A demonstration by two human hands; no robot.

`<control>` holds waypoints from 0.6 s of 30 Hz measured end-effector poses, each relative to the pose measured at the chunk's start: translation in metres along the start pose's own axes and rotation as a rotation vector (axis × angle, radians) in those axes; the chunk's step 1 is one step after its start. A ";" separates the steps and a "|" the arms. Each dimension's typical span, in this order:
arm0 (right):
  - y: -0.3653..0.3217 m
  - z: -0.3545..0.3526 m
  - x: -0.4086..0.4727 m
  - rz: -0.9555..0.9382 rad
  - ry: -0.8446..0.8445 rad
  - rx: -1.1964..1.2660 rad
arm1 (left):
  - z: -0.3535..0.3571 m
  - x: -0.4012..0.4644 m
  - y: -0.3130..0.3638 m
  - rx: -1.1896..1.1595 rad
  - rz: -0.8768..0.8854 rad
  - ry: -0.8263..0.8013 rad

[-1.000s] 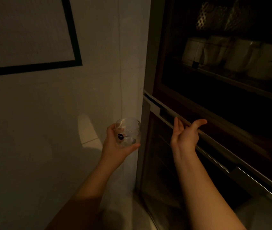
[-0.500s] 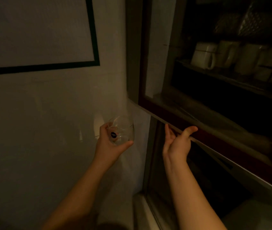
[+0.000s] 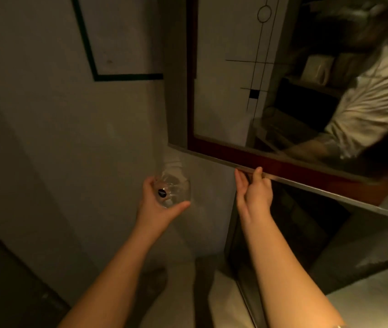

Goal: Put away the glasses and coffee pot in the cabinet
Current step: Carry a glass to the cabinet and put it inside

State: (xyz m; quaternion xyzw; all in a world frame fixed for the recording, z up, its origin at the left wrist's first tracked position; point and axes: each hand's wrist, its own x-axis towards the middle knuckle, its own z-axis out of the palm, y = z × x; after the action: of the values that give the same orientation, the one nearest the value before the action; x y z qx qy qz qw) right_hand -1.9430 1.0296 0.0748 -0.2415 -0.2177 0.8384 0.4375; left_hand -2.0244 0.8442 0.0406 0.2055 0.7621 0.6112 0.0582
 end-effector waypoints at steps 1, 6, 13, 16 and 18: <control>-0.001 -0.003 -0.011 0.025 0.000 0.002 | -0.007 -0.014 0.001 0.003 -0.002 0.014; -0.003 -0.017 -0.064 0.104 -0.032 -0.020 | -0.034 -0.077 0.003 0.002 -0.032 0.073; -0.010 -0.040 -0.126 0.186 -0.095 -0.122 | -0.067 -0.149 0.012 -0.006 -0.071 0.173; -0.010 -0.048 -0.153 0.219 -0.159 -0.194 | -0.076 -0.185 0.022 -0.007 -0.087 0.243; -0.011 -0.052 -0.171 0.242 -0.197 -0.207 | -0.080 -0.212 0.026 0.007 -0.090 0.305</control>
State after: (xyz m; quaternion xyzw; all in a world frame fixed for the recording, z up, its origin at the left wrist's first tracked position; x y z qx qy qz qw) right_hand -1.8197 0.9004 0.0766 -0.2264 -0.3140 0.8776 0.2827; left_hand -1.8523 0.6947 0.0507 0.0759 0.7728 0.6293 -0.0317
